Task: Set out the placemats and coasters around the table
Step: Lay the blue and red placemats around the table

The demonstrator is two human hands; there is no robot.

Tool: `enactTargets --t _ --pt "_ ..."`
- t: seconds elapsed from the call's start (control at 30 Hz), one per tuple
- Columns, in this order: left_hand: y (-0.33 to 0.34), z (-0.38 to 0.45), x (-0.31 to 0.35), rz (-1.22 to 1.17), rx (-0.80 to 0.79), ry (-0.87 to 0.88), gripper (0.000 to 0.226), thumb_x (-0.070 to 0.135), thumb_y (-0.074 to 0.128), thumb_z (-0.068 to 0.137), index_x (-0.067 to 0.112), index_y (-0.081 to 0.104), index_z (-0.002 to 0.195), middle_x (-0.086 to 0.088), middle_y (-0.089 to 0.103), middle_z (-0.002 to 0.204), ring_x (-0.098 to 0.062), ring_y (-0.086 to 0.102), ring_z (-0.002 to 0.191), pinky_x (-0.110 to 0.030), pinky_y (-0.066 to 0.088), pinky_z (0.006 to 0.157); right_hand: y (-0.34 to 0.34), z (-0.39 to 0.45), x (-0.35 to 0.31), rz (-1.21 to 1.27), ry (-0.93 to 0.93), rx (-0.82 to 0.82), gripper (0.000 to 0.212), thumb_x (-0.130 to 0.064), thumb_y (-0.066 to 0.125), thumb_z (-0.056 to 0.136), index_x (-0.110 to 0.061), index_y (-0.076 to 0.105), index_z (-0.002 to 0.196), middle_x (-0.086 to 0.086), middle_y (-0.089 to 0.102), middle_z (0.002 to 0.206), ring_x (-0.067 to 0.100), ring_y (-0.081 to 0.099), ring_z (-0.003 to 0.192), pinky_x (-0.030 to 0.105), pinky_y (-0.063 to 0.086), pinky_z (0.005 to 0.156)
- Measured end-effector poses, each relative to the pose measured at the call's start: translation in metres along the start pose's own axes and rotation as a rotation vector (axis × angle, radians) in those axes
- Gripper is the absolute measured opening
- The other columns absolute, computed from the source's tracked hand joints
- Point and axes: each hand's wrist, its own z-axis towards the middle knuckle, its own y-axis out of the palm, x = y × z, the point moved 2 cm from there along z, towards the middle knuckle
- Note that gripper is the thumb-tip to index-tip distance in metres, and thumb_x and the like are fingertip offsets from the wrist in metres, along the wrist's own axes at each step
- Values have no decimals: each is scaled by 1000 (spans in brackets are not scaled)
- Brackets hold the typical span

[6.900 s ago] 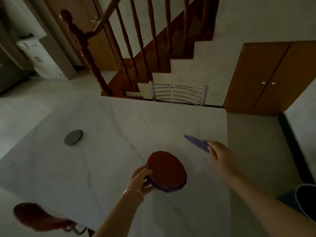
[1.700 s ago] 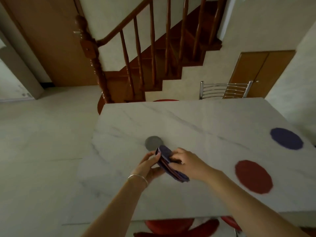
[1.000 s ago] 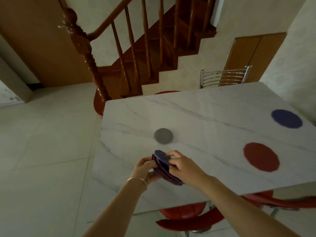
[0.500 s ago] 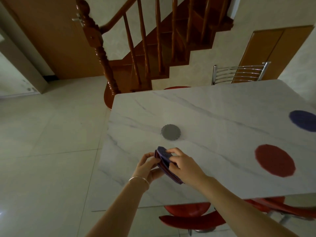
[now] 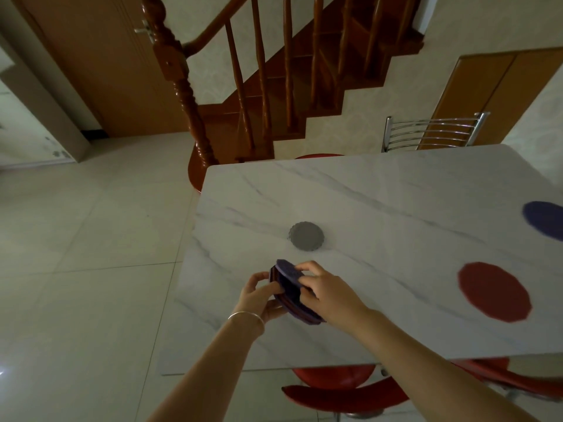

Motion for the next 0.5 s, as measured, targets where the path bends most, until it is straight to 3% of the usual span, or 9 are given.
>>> enactTargets --t 0.13,0.27,0.37,0.5 --pt "-14 -1 2 -44 54 22 28 -8 60 77 7 56 101 -18 65 83 -29 70 62 -42 58 57 -17 6 22 -53 161 147 23 -16 40 95 -5 58 102 7 60 115 27 61 85 37 48 75" --pt "-36 -4 5 -83 104 48 28 -8 58 79 4 56 104 -19 63 90 -28 71 64 -41 58 56 -18 9 48 -218 249 270 21 -16 39 96 -6 58 95 12 67 89 25 61 76 30 38 61" --pt "-60 -7 4 -123 157 86 26 -7 58 78 3 57 102 -20 63 91 -31 70 67 -42 59 58 5 5 60 -223 164 288 17 -12 43 93 -6 57 100 11 65 98 25 60 90 31 43 66" --pt "-97 -14 0 -221 245 104 31 -6 54 79 4 56 109 -22 59 97 -33 63 78 -38 58 54 58 -7 74 -261 109 56 37 -16 42 95 -13 49 131 8 50 137 24 45 126 34 43 96"
